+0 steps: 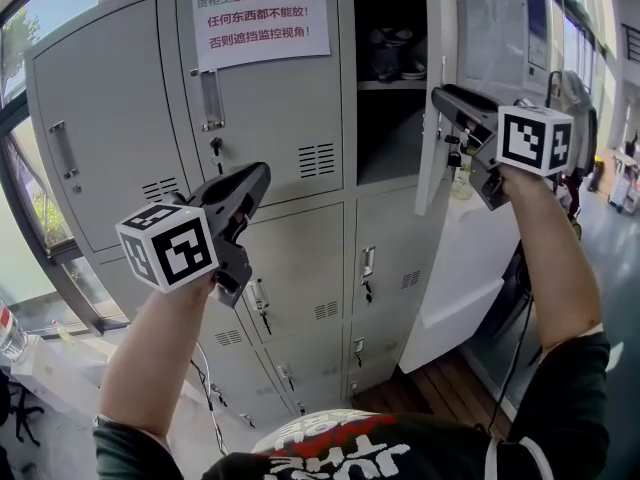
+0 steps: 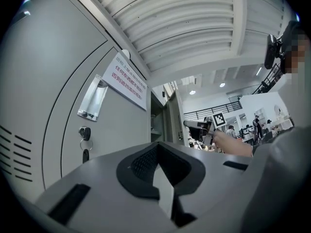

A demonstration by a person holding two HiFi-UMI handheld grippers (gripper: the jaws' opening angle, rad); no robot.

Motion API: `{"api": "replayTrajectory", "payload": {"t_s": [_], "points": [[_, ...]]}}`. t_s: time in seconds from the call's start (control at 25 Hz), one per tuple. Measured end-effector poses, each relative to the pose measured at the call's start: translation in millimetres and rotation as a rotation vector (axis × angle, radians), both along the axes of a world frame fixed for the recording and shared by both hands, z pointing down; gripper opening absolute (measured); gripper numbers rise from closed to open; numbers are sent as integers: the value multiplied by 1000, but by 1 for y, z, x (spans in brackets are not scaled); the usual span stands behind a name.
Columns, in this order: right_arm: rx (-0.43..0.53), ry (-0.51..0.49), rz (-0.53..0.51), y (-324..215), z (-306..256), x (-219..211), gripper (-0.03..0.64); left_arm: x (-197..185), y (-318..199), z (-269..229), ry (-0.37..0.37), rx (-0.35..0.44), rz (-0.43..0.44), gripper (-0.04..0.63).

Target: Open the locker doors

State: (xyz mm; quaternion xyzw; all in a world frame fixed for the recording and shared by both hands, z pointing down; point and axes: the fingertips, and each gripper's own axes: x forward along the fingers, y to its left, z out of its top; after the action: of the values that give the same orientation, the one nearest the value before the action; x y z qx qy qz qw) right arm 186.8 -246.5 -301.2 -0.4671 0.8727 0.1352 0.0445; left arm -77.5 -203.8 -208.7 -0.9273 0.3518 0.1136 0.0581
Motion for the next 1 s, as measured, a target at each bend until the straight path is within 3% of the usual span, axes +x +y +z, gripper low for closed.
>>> {"api": "replayTrajectory", "payload": {"t_s": [1.0], "points": [[21, -116, 127, 57, -3, 138, 141, 59, -6, 4, -13, 1, 101, -2]]}}
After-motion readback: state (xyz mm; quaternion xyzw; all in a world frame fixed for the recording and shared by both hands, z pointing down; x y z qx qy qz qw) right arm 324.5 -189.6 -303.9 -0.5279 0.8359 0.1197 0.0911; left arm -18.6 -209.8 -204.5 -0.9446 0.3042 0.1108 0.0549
